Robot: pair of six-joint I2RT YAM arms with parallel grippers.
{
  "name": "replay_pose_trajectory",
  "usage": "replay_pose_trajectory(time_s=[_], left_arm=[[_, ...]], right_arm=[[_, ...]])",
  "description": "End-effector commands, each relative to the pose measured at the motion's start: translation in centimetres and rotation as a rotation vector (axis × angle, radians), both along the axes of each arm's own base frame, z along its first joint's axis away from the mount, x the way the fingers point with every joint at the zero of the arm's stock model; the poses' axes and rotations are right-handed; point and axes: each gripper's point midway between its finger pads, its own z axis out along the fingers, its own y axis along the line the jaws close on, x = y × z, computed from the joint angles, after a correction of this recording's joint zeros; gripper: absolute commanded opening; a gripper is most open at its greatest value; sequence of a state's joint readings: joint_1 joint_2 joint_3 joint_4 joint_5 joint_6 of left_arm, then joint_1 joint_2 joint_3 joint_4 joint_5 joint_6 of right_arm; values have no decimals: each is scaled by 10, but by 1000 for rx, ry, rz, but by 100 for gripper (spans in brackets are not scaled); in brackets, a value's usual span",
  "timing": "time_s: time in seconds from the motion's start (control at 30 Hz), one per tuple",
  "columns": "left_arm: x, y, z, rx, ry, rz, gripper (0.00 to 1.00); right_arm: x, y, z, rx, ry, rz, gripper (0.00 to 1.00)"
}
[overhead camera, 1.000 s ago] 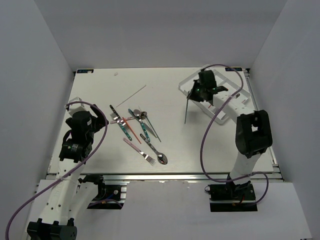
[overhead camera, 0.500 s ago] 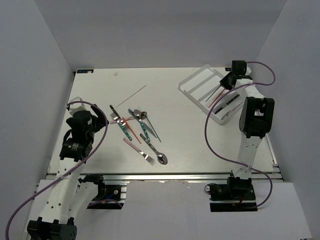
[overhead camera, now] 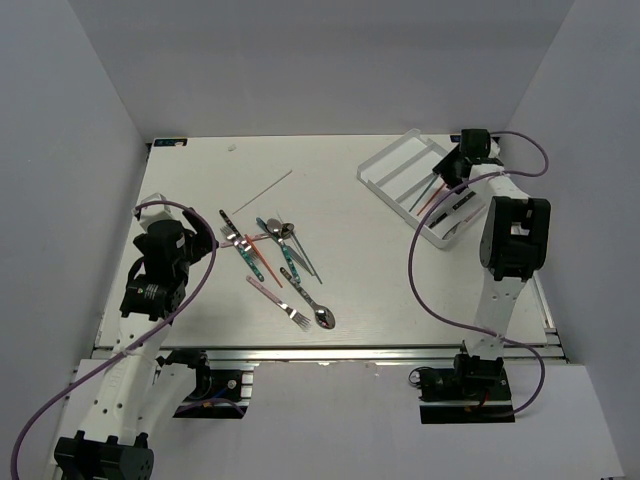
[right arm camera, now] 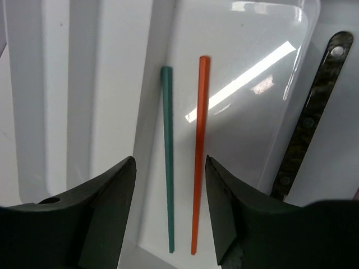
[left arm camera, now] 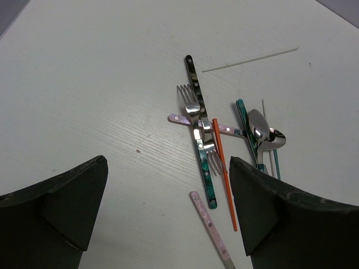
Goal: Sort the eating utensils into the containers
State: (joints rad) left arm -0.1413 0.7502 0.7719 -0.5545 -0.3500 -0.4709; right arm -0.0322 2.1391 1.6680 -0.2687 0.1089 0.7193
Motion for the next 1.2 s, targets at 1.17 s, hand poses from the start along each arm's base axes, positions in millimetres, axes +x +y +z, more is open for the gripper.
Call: replay_pose_trajectory(time_s=[1.17], left_arm=[[0, -3, 3, 0, -15, -18, 98]], right_arm=[[-201, 401, -30, -429, -20, 1101, 31]])
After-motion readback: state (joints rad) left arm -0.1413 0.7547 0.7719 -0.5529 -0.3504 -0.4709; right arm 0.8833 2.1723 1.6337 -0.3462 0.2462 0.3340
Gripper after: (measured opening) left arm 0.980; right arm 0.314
